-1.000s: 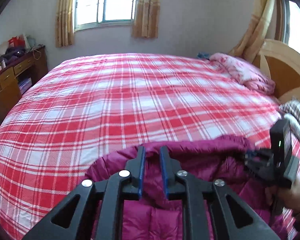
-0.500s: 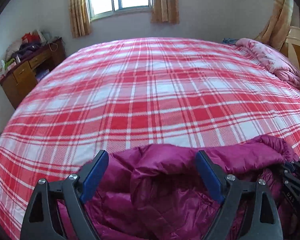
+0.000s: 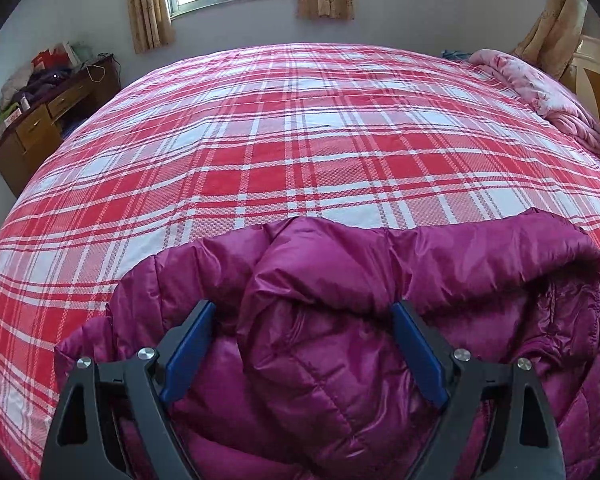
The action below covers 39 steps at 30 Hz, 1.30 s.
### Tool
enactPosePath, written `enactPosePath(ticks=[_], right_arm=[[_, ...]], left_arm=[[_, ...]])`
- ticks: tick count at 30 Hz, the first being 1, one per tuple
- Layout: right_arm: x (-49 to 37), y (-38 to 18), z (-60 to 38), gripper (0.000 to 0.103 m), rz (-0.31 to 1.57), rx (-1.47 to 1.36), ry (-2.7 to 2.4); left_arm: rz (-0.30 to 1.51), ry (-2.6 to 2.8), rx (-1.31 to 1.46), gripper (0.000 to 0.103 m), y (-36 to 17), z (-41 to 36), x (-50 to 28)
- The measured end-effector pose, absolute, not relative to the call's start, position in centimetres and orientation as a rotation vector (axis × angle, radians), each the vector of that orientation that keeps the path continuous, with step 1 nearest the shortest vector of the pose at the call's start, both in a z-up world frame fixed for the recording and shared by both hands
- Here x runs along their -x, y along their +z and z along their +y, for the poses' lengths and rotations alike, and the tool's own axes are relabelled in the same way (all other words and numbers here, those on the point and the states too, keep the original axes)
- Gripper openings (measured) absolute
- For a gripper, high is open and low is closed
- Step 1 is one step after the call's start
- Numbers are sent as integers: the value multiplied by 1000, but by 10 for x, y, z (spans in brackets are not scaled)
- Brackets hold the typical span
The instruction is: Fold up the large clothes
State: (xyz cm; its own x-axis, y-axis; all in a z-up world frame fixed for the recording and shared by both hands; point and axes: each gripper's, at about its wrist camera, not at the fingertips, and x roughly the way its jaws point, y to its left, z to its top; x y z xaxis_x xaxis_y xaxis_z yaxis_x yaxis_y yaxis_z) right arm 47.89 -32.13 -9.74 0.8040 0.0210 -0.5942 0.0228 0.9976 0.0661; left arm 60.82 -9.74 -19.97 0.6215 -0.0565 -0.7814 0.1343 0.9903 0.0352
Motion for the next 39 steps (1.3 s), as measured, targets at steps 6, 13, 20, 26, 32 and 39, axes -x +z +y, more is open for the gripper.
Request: enactPosePath(ticks=[6, 13, 20, 26, 32, 39], right_arm=[[-522, -124, -287, 50, 775, -46, 73], [-519, -157, -295, 50, 841, -64, 79], [-518, -160, -296, 50, 855, -54, 81], [-518, -169, -296, 50, 850, -51, 80], [-519, -176, -296, 50, 851, -51, 77], [-522, -181, -293, 52, 862, -39, 63]], left_arm=[[830, -91, -71, 89, -180, -93, -597], [694, -202, 37, 89, -126, -99, -594], [871, -139, -24, 89, -191, -112, -619], [909, -152, 7, 89, -206, -105, -622], [919, -129, -43, 91, -215, -113, -623], [925, -109, -79, 93, -219, -119, -626]])
